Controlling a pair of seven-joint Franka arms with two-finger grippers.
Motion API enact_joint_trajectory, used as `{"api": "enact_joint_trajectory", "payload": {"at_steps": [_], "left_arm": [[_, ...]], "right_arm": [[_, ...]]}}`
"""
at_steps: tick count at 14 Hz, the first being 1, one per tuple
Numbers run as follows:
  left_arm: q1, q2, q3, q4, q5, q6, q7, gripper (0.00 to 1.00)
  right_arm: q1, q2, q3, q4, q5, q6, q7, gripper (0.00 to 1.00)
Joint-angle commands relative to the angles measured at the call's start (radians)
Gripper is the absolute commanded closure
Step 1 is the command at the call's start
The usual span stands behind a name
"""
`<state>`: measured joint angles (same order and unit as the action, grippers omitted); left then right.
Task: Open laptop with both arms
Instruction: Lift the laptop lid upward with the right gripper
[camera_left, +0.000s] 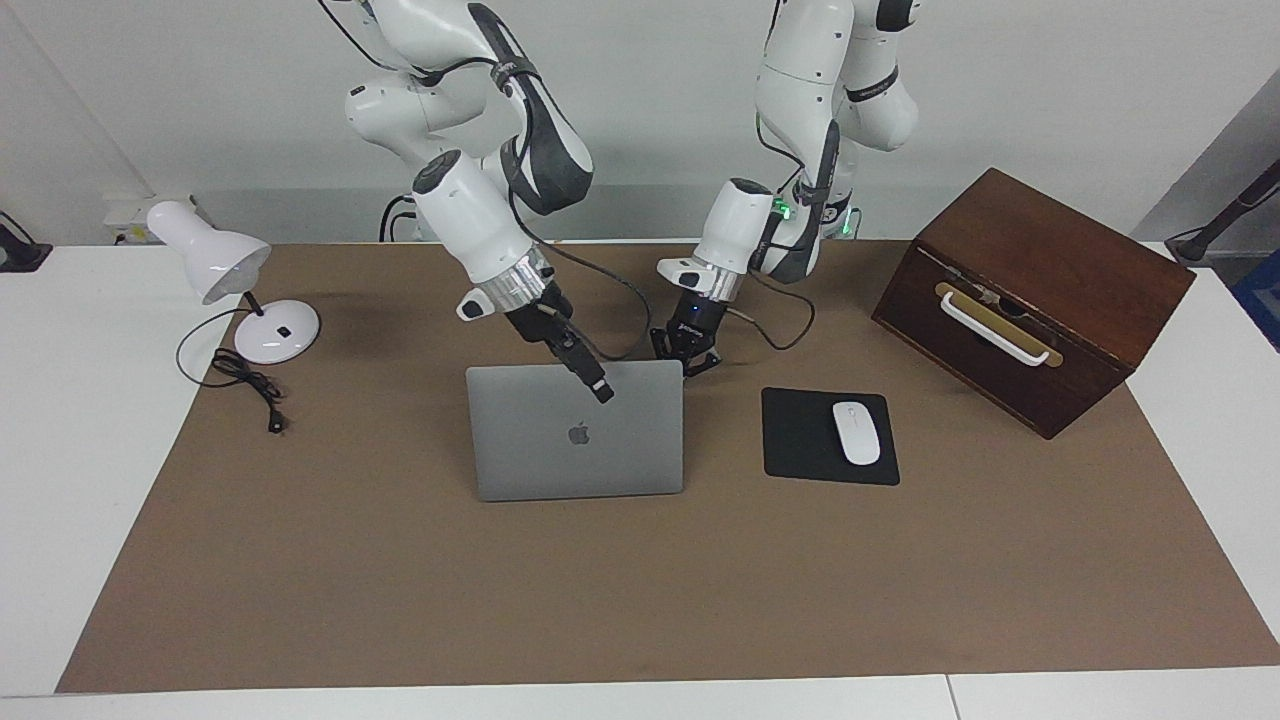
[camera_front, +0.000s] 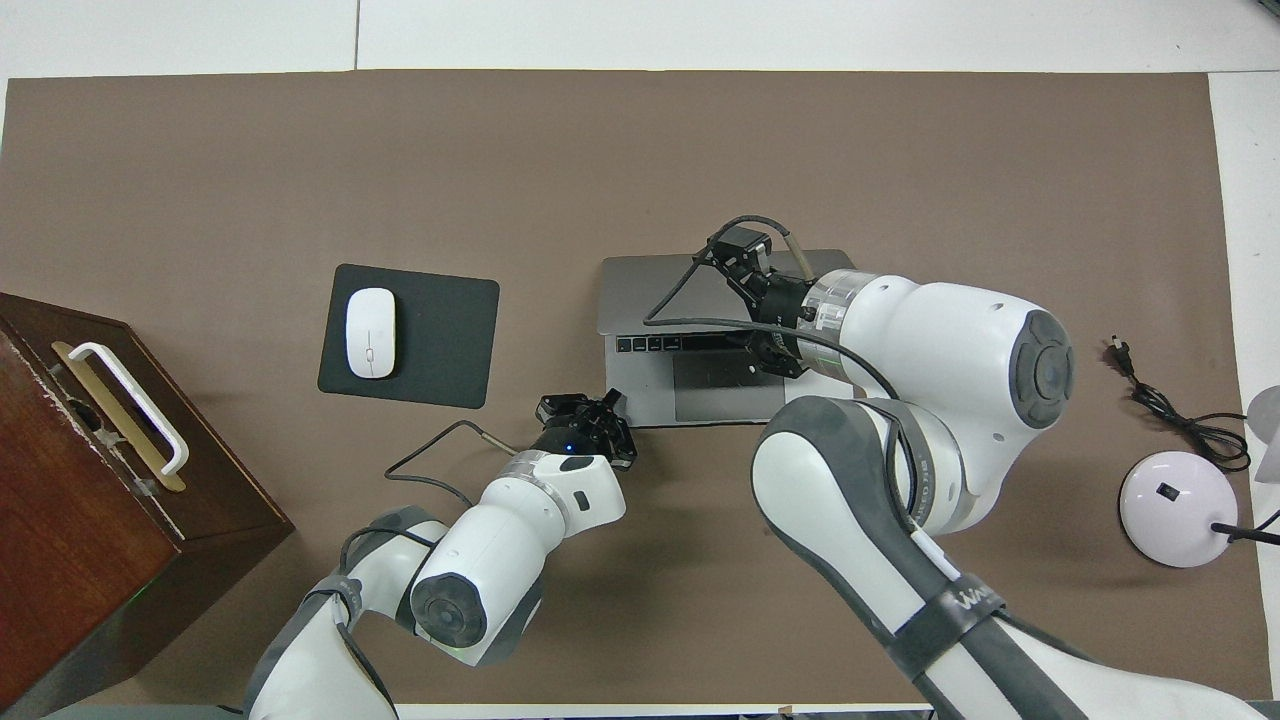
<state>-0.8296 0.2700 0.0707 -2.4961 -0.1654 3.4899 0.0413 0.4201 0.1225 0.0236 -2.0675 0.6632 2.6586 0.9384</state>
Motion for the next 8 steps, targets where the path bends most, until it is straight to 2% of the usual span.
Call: {"api": "enact_joint_trajectory", "payload": {"at_steps": [1,8], "left_arm": [[-0.005,0.043,0.004,0.010,-0.020,0.014,0.005,1.00],[-0.005,0.043,0.004,0.010,-0.020,0.014,0.005,1.00]], "right_arm": [[-0.033,0.040,0.004,0.085,-0.031,-0.057,-0.016,0.00],[-0.069,0.088,0.004,0.194,-0.054,-0.129,-0.012,0.00]]}}
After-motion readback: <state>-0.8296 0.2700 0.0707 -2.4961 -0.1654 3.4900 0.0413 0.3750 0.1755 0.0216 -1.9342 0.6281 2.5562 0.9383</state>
